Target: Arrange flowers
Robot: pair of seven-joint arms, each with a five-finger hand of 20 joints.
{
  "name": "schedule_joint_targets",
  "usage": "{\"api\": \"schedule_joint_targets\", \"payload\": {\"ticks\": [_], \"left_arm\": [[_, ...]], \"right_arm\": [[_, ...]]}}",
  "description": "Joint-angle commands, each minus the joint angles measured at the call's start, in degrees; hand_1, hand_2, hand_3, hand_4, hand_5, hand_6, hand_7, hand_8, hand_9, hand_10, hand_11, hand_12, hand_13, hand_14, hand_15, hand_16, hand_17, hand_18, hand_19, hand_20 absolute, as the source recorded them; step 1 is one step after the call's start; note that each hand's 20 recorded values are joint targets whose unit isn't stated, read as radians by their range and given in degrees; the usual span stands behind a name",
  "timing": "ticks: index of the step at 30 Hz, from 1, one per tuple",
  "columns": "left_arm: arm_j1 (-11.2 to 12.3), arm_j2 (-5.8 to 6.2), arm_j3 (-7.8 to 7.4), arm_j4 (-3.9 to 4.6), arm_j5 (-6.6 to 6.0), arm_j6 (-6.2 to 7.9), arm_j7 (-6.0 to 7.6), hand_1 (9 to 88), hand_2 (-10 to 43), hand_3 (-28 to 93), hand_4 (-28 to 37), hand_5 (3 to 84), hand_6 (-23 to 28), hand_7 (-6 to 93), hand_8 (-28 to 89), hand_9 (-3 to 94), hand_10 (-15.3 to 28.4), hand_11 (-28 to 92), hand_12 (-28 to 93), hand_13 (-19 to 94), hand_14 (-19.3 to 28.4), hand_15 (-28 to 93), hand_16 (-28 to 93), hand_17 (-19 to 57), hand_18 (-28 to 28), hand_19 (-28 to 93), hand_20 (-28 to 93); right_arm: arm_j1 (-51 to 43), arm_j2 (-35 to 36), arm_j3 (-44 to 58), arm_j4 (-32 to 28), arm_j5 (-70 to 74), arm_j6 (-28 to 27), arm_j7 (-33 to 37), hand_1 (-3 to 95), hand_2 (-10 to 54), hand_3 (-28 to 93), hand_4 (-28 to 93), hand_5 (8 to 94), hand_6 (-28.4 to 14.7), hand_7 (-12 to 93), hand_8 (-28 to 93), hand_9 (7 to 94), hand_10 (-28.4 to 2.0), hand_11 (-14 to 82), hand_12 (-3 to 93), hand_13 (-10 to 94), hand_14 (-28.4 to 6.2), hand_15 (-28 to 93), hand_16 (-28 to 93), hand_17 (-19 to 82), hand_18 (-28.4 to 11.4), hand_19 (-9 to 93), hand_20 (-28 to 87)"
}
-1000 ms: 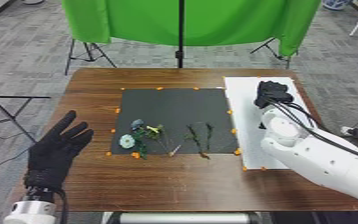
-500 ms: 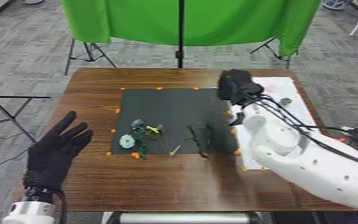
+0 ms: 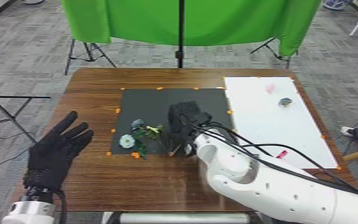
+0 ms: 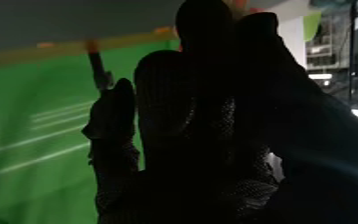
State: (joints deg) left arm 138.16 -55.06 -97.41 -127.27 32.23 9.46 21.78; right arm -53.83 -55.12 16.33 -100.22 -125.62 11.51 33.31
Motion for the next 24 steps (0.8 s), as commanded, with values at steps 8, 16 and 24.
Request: {"api": "schedule_joint_targets", "payload": {"ticks": [8, 16, 24], "left_arm": [[0.3, -0.48, -0.17, 0.07, -0.06, -0.06, -1.14, 23.4, 5.7, 80, -25.8, 36.5, 8.0, 11.3, -10, 34.5, 19.8, 22, 10, 23, 27.9, 48, -9, -10.6, 26.6, 55, 7], [1.1, -0.26, -0.40, -0.04, 0.01, -0.03, -0.63, 23.7, 5.9, 81, -24.8, 36.6, 8.1, 11.3, -10, 34.4, 19.9, 22, 10, 23, 27.9, 48, -9, -10.7, 26.7, 55, 7], [-0.2, -0.40, 0.56, 0.23, 0.20, -0.37, -1.02, 23.6, 5.9, 81, -24.8, 36.6, 8.1, 11.3, -10, 34.5, 19.8, 22, 10, 23, 28.0, 48, -9, -10.7, 26.7, 55, 7]], "right_arm": [[-3.9, 2.9, 6.1, -4.5, -0.5, -10.1, -1.0, 36.7, -9.5, 78, -28, 66.6, 1.1, 15, -13, 80.1, -10.1, 40.1, 19.5, 68, -8.4, 75, 20, 25, -23.2, 85, 52], [-4.2, 5.4, 10.8, -8.6, 4.4, -12.2, -2.9, 32.3, -9.5, 76, -28, 64.5, 0.1, 14, -12, 78.3, -11.3, 47.8, 20.3, 67, -10.4, 79, 21, 24, -24.6, 85, 55], [-3.5, 3.1, 6.3, -6.9, 4.9, -9.6, -4.3, 38.2, -9.0, 80, -28, 69.1, 2.4, 14, -12, 79.4, -11.3, 43.0, 18.4, 67, -9.4, 78, 20, 25, -24.7, 85, 55]]}}
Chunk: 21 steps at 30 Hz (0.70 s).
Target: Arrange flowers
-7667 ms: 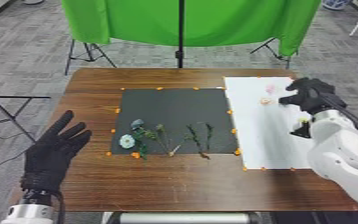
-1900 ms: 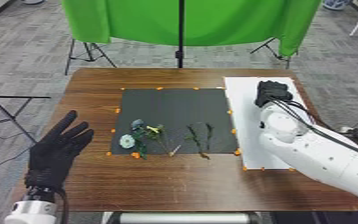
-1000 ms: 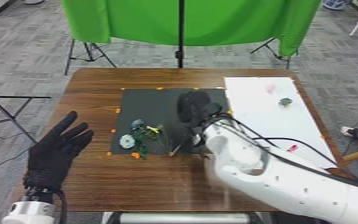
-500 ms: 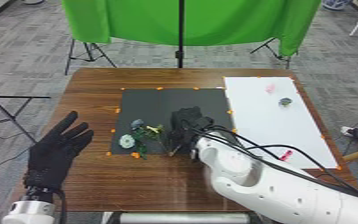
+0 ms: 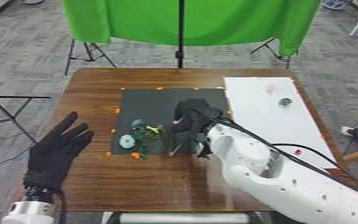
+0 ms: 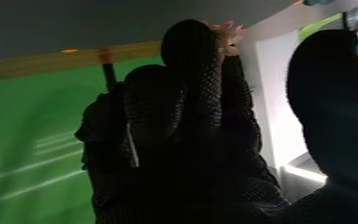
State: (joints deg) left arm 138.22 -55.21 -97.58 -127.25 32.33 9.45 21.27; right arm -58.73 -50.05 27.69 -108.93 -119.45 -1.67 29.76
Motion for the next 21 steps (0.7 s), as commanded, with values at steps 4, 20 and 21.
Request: {"api": "schedule_joint_targets", "payload": {"ticks": [4, 20, 21], "left_arm": [[-0.3, 0.05, 0.80, 0.21, 0.02, -0.27, -0.61, 23.6, 5.9, 81, -24.8, 36.6, 8.1, 11.4, -10, 34.4, 19.8, 22, 10, 23, 27.9, 48, -9, -10.7, 26.7, 55, 6], [0.1, 0.44, 1.02, 0.25, -0.54, 0.25, -0.14, 23.7, 5.8, 81, -24.6, 36.7, 8.2, 11.3, -10, 34.4, 19.9, 22, 10, 23, 27.9, 48, -9, -10.7, 26.7, 55, 6], [0.0, 0.48, 1.03, 0.29, -0.47, 0.17, -0.13, 23.7, 5.8, 81, -24.6, 36.7, 8.2, 11.3, -10, 34.4, 19.9, 22, 10, 23, 27.9, 48, -9, -10.7, 26.7, 55, 6]], "right_arm": [[2.8, -3.5, -8.1, 5.2, -3.0, 9.2, 0.4, 49.0, -6.8, 72, -28, 80.3, 3.9, 13, -3, 88.4, -8.8, 40.2, 19.8, 73, -7.1, 75, 21, 29, -24.0, 86, 52], [5.5, -3.4, -12.5, 7.6, -4.9, 17.6, 3.6, 48.3, -9.5, 69, -28, 77.0, 2.8, 15, -3, 91.8, -6.8, 44.7, 19.3, 76, -5.6, 77, 24, 31, -23.7, 88, 51], [5.2, -3.3, -12.1, 7.3, -4.6, 17.0, 3.4, 46.1, -9.5, 72, -28, 75.5, 2.8, 15, -4, 91.3, -6.9, 45.1, 19.2, 76, -5.8, 77, 24, 31, -23.7, 88, 51]]}}
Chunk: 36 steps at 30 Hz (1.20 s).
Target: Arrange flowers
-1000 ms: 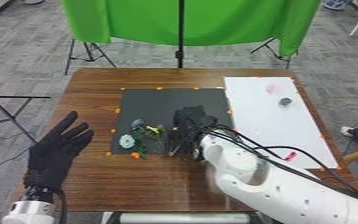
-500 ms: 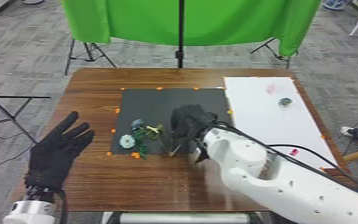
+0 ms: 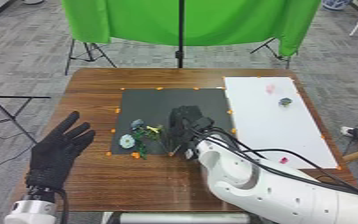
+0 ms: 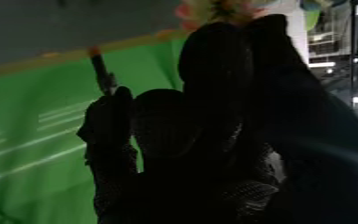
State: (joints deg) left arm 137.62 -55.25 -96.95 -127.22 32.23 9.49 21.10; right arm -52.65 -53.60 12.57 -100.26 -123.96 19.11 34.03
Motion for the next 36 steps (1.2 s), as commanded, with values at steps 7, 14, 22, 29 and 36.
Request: {"api": "schedule_joint_targets", "payload": {"ticks": [7, 14, 22, 29, 36], "left_arm": [[0.5, -0.17, 0.33, 0.30, 0.05, -0.14, -0.58, 23.8, 5.8, 81, -24.5, 36.8, 8.2, 11.1, -10, 34.4, 19.9, 22, 10, 23, 27.9, 48, -9, -10.7, 26.7, 55, 6], [0.6, 0.38, 0.67, 0.38, -0.32, 0.38, 0.62, 23.8, 5.8, 81, -24.4, 36.8, 8.2, 11.1, -10, 34.4, 19.9, 22, 10, 23, 27.9, 48, -9, -10.7, 26.7, 55, 6], [1.6, 0.33, 0.34, 0.12, -0.21, 0.51, 1.21, 23.9, 5.7, 80, -24.6, 36.8, 8.2, 11.1, -10, 34.4, 19.9, 22, 10, 23, 27.9, 48, -9, -10.7, 26.7, 55, 6], [1.5, 1.17, 1.09, 0.25, -0.76, 0.75, 2.01, 23.8, 5.7, 80, -24.7, 36.9, 8.3, 11.1, -10, 34.4, 19.9, 22, 10, 23, 27.9, 48, -9, -10.7, 26.7, 55, 6], [1.3, 1.27, 1.23, 0.31, -0.72, 0.57, 2.47, 23.8, 5.7, 80, -24.8, 36.9, 8.3, 11.1, -10, 34.4, 19.9, 22, 10, 23, 27.9, 48, -9, -10.8, 26.7, 55, 6]], "right_arm": [[-1.5, 0.2, 4.3, -2.4, 0.7, -4.2, -1.5, 41.4, -9.5, 76, -28, 72.8, 3.0, 15, -12, 90.4, -7.3, 47.0, 18.8, 75, -6.6, 79, 24, 29, -24.4, 88, 53], [-0.5, 5.0, 8.8, -4.5, 5.6, -2.4, -0.1, 36.9, -9.5, 75, -28, 68.4, 1.9, 14, -13, 84.8, -9.4, 39.8, 17.1, 71, -7.5, 75, 21, 27, -24.4, 84, 52], [5.4, 16.9, 11.9, 0.5, 13.5, -3.0, -5.0, 31.7, -9.5, 78, -28, 59.5, 1.4, 15, -13, 67.8, -11.8, 27.9, 14.8, 59, -10.7, 63, 14, 18, -24.7, 67, 40], [14.0, 20.9, 2.9, 8.5, 11.1, -3.0, 1.5, 30.9, -9.5, 80, -28, 56.1, 1.7, 16, -14, 60.1, -12.6, 23.4, 13.7, 54, -11.4, 60, 12, 17, -24.6, 66, 37], [12.5, 20.2, 4.5, 14.1, 9.7, -10.5, 6.1, 31.3, -9.5, 81, -28, 53.2, 2.1, 17, -14, 54.7, -13.6, 20.3, 13.5, 50, -11.8, 59, 11, 16, -24.2, 64, 34]]}}
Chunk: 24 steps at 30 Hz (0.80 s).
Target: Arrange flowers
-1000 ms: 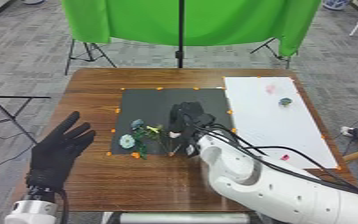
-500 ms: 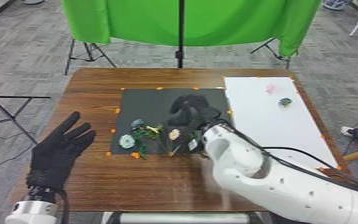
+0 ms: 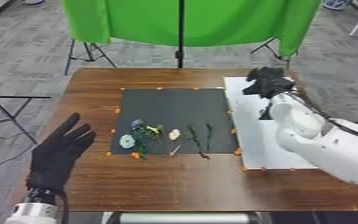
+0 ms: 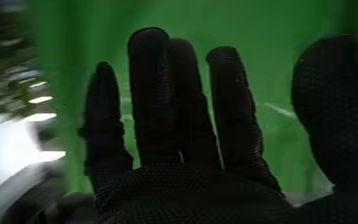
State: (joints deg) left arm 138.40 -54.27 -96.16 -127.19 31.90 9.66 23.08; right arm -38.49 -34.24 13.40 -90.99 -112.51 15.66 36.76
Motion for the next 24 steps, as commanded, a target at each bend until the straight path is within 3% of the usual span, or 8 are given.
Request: {"api": "schedule_joint_targets", "payload": {"ticks": [1, 6, 9, 16, 20, 22, 24], "left_arm": [[0.4, 0.19, 0.45, 0.31, -0.31, 0.35, 0.30, 23.8, 5.7, 80, -24.8, 36.9, 8.2, 11.1, -10, 34.4, 19.9, 22, 10, 23, 27.9, 48, -9, -10.7, 26.7, 55, 6], [0.6, 0.15, 0.43, 0.14, -0.37, 0.50, 0.52, 23.8, 5.7, 80, -24.9, 36.9, 8.3, 11.1, -10, 34.4, 19.9, 22, 10, 23, 27.9, 48, -9, -10.8, 26.7, 55, 6], [0.6, -0.08, 0.20, 0.12, -0.31, 0.53, 0.25, 23.8, 5.7, 80, -24.9, 37.0, 8.3, 11.1, -10, 34.4, 19.9, 22, 10, 23, 27.9, 48, -9, -10.8, 26.6, 55, 6], [0.0, -1.40, -0.05, 0.22, 0.59, -0.22, -1.66, 23.9, 5.7, 80, -24.8, 37.0, 8.3, 11.1, -10, 34.4, 19.9, 22, 10, 23, 28.0, 48, -9, -10.8, 26.7, 55, 6], [-0.4, -1.02, 0.38, 0.33, 0.22, -0.04, -1.34, 23.9, 5.7, 80, -24.8, 37.1, 8.4, 10.9, -10, 34.4, 20.0, 22, 10, 23, 27.9, 48, -9, -10.7, 26.7, 55, 6], [-0.3, -0.69, 0.34, 0.25, 0.08, 0.09, -0.84, 23.9, 5.7, 80, -24.8, 37.1, 8.4, 10.9, -10, 34.4, 19.9, 22, 10, 23, 27.9, 48, -9, -10.7, 26.7, 55, 6], [-0.3, -0.81, 0.19, 0.21, -0.04, 0.30, -0.86, 23.8, 5.7, 80, -24.7, 37.1, 8.4, 11.0, -10, 34.4, 19.9, 22, 10, 23, 27.8, 48, -9, -10.7, 26.7, 55, 6]], "right_arm": [[-2.4, 0.8, 4.5, 5.4, -2.2, -8.2, 3.1, 31.7, -9.5, 81, -28, 52.8, 2.3, 17, -15, 54.0, -13.7, 19.9, 13.5, 50, -11.7, 58, 11, 16, -24.2, 64, 33], [-5.8, 0.0, 7.9, 6.7, -1.7, -14.4, 5.3, 32.4, -9.5, 82, -28, 52.1, 3.1, 18, -15, 53.1, -13.5, 18.9, 13.4, 50, -11.3, 58, 10, 15, -23.4, 63, 30], [-8.0, -0.2, 9.8, 6.9, -1.2, -15.3, 6.1, 31.7, -9.5, 82, -28, 51.6, 3.3, 18, -15, 52.6, -13.6, 18.3, 13.4, 50, -11.5, 57, 10, 14, -23.4, 62, 29], [-11.3, -2.6, 13.8, 9.0, 0.2, -19.0, 8.2, 33.0, -9.5, 82, -28, 52.1, 4.2, 18, -15, 54.1, -15.1, 15.5, 12.8, 53, -10.8, 52, 9, 16, -22.1, 63, 27], [-12.5, -4.9, 14.3, 10.8, 0.6, -18.2, 9.7, 40.2, -9.5, 81, -28, 57.8, 5.3, 18, -15, 62.6, -14.5, 14.1, 12.5, 66, -7.1, 44, 11, 26, -17.8, 69, 26], [-13.5, -5.2, 14.0, 11.1, -0.3, -15.2, 8.9, 45.6, -9.5, 75, -28, 62.2, 5.2, 18, -15, 66.8, -12.9, 14.5, 12.8, 71, -3.7, 38, 22, 30, -16.4, 71, 25], [-14.5, -5.2, 14.4, 10.8, -1.4, -14.8, 8.7, 55.1, -9.5, 67, -28, 73.4, 3.8, 19, -6, 79.6, -8.5, 9.3, 22.0, 79, 0.1, 33, 31, 36, -14.2, 73, 27]]}}
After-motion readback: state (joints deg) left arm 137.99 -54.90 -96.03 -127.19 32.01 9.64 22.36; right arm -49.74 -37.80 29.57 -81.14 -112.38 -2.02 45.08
